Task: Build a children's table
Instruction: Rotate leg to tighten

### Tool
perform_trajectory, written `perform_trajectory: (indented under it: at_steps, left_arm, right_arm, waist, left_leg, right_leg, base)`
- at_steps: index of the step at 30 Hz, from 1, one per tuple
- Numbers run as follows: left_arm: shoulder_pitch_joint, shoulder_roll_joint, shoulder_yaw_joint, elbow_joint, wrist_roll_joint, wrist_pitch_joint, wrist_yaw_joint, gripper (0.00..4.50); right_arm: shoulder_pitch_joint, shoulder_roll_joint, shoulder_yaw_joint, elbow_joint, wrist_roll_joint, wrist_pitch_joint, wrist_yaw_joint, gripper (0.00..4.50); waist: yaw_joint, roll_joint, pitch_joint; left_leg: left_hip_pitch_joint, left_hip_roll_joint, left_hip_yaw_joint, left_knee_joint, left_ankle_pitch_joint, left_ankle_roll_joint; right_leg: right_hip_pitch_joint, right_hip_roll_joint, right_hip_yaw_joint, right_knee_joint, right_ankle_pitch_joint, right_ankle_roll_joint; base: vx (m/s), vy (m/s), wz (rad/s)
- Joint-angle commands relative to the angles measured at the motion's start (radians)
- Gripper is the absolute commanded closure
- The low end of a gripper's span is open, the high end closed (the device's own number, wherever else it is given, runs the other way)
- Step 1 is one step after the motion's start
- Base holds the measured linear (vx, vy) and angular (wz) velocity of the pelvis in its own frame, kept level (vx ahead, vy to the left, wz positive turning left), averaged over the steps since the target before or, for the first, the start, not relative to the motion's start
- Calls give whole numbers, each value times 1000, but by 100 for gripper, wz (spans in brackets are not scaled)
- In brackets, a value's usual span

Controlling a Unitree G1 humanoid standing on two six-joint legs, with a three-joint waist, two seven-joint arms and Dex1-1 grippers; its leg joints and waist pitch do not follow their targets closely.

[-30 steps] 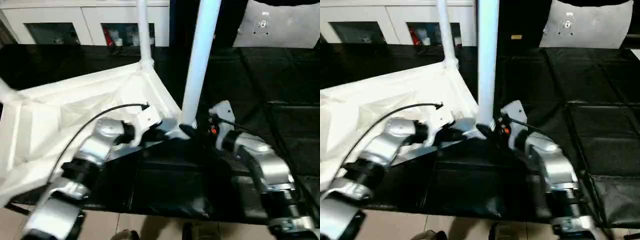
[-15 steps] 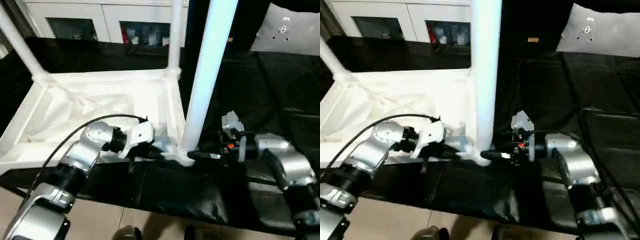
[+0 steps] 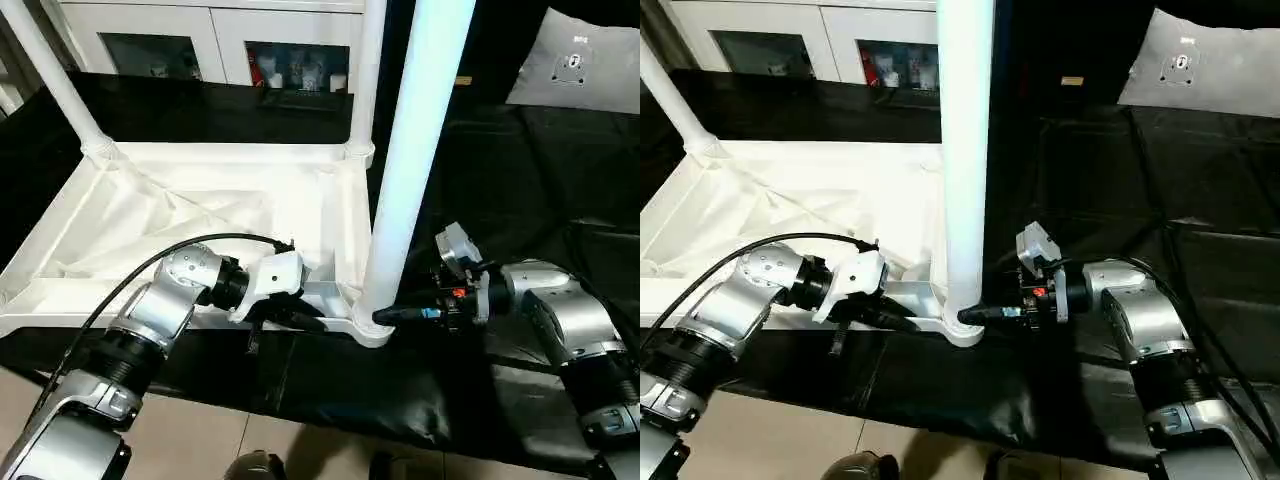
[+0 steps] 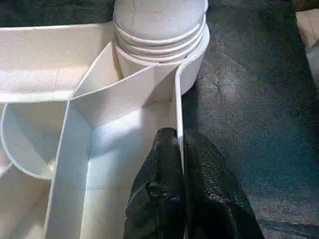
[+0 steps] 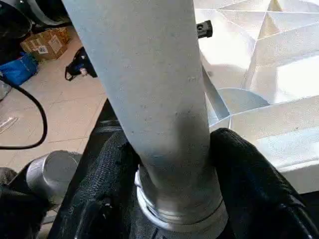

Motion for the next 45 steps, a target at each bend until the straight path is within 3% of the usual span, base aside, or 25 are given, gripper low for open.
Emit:
perform_trajectory:
  at_steps: [1,2,6,7,8,9,10,11,14,15,16,18,22,24,30,32,35,37,39,40,41,44,45]
  left_arm:
    - [-3,-4,-26,-39,-10,-15,-20,450]
    - [-4,-12,-19,-37,-7,13,1,450]
    - [-15,-44,3,-19,-9,67,63,450]
    - [-44,-91,21,16,1,110,147,450]
    - [-44,-91,21,16,1,110,147,450]
    - [-55,-107,26,30,6,121,173,450]
    - [-74,-137,35,54,13,145,223,450]
    - [-87,-158,41,72,17,162,257,450]
    - [-114,-203,52,102,28,204,337,450]
    - [-127,-229,63,116,32,229,387,450]
    - [-141,-256,75,133,33,249,435,450]
    - [-159,-290,86,150,37,265,497,450]
    - [-183,-324,107,185,59,249,580,450]
    - [-190,-331,110,195,75,241,604,450]
    - [-176,-313,99,180,78,220,581,450]
    - [-154,-283,85,167,77,157,524,450]
    - [-140,-259,92,156,68,140,493,450]
    - [-119,-213,81,140,60,107,418,450]
    - [-111,-197,76,135,57,85,389,450]
    - [-107,-189,74,134,56,71,376,450]
    - [-100,-176,72,129,53,61,355,450]
    - [-79,-128,51,110,28,6,229,450]
    - [-75,-110,38,110,30,-16,192,450]
  right_arm:
    - [1,6,22,-24,37,25,38,250]
    - [22,9,21,-61,50,57,30,250]
    - [56,27,14,-128,66,125,-37,251]
    - [91,94,-1,-192,46,172,-206,251]
    - [91,94,-1,-192,46,172,-206,251]
    - [100,122,-7,-208,34,182,-268,251]
    - [103,176,-20,-215,9,209,-379,251]
    - [103,215,-28,-215,-10,229,-458,251]
    - [90,296,-49,-208,-46,255,-609,251]
    - [77,341,-63,-199,-65,260,-695,251]
    - [60,386,-79,-185,-84,265,-782,251]
    - [34,455,-110,-162,-110,277,-926,251]
    - [16,532,-131,-134,-139,262,-1076,251]
    - [25,548,-128,-149,-150,260,-1091,195]
    - [45,521,-124,-171,-162,232,-1070,144]
    - [66,461,-126,-197,-160,202,-1023,135]
    - [79,405,-136,-219,-145,192,-966,91]
    - [94,305,-135,-253,-116,166,-822,83]
    - [102,262,-128,-268,-102,159,-751,83]
    - [106,241,-124,-275,-95,156,-714,83]
    - [109,207,-127,-276,-82,148,-660,83]
    - [107,97,-118,-239,-53,90,-481,83]
    - [105,67,-107,-221,-50,66,-423,83]
  waist:
    - [-3,-18,-79]
    - [-3,-14,-78]
    - [3,-17,-78]
    - [4,-15,-74]
    - [1,-14,-71]
    - [-3,-17,-70]
    - [-6,-13,-71]
    - [-17,-15,-66]
    - [-40,-15,-65]
    - [-50,7,-60]
    - [-63,-1,-61]
    - [-78,-6,-60]
    - [-90,0,-67]
    - [-89,-3,-69]
    - [-85,-1,-70]
    - [-84,-1,-72]
    - [-81,-3,-77]
    - [-76,-2,-83]
    - [-69,-3,-85]
    - [-68,-2,-84]
    - [-65,1,-86]
    - [-55,-6,-83]
    - [-52,-4,-84]
  left_leg:
    - [9,60,-15,-62,-111,128]
    - [9,59,-15,-62,-116,126]
    - [11,60,-14,-63,-111,122]
    - [13,59,-14,-64,-131,116]
    - [14,60,-13,-67,-131,108]
    - [15,56,-16,-69,-156,88]
    - [16,52,-19,-70,-173,68]
    - [21,47,-19,-71,-206,51]
    - [17,43,-26,-75,-237,34]
    - [15,44,-29,-75,-246,28]
    - [19,42,-29,-74,-276,25]
    - [13,36,-29,-73,-274,30]
    - [11,38,-29,-73,-247,51]
    - [12,41,-25,-72,-231,63]
    - [7,43,-23,-72,-192,86]
    - [7,44,-23,-71,-185,90]
    - [5,47,-21,-68,-157,106]
    - [3,45,-21,-65,-136,116]
    - [0,47,-21,-62,-115,138]
    - [1,49,-20,-62,-110,146]
    - [1,48,-19,-61,-114,147]
    - [4,51,-18,-63,-154,127]
    - [6,53,-19,-63,-159,126]
  right_leg:
    - [63,-76,56,-63,-304,-204]
    - [63,-77,56,-64,-312,-201]
    - [63,-75,58,-66,-314,-196]
    - [60,-76,57,-71,-349,-189]
    - [58,-72,60,-75,-362,-176]
    - [60,-75,55,-78,-402,-168]
    - [62,-77,53,-82,-450,-147]
    - [57,-77,49,-95,-503,-129]
    - [62,-78,43,-102,-560,-97]
    - [58,-78,44,-99,-552,-100]
    - [55,-74,40,-109,-561,-94]
    - [56,-73,40,-108,-554,-98]
    - [60,-72,43,-102,-477,-118]
    - [59,-72,48,-98,-417,-140]
    - [67,-74,53,-86,-333,-177]
    - [69,-74,53,-85,-326,-175]
    - [74,-75,56,-74,-256,-201]
    - [80,-75,56,-71,-234,-205]
    - [82,-76,56,-67,-196,-214]
    - [77,-75,56,-66,-186,-224]
    - [78,-75,55,-67,-195,-225]
    - [77,-76,54,-74,-277,-210]
    - [76,-77,54,-73,-285,-211]
  base:
    - [0,0,0]
    - [0,0,0]
    - [0,0,0]
    - [0,0,0]
    - [0,0,0]
    - [0,0,0]
    - [0,0,0]
    - [0,0,0]
    - [0,0,0]
    - [0,0,0]
    - [0,0,0]
    - [0,0,0]
    - [0,0,0]
    - [0,0,0]
    - [0,0,0]
    - [0,0,0]
    - [0,0,0]
    - [0,0,0]
    - [0,0,0]
    - [0,0,0]
    - [0,0,0]
    - [0,0,0]
    - [0,0,0]
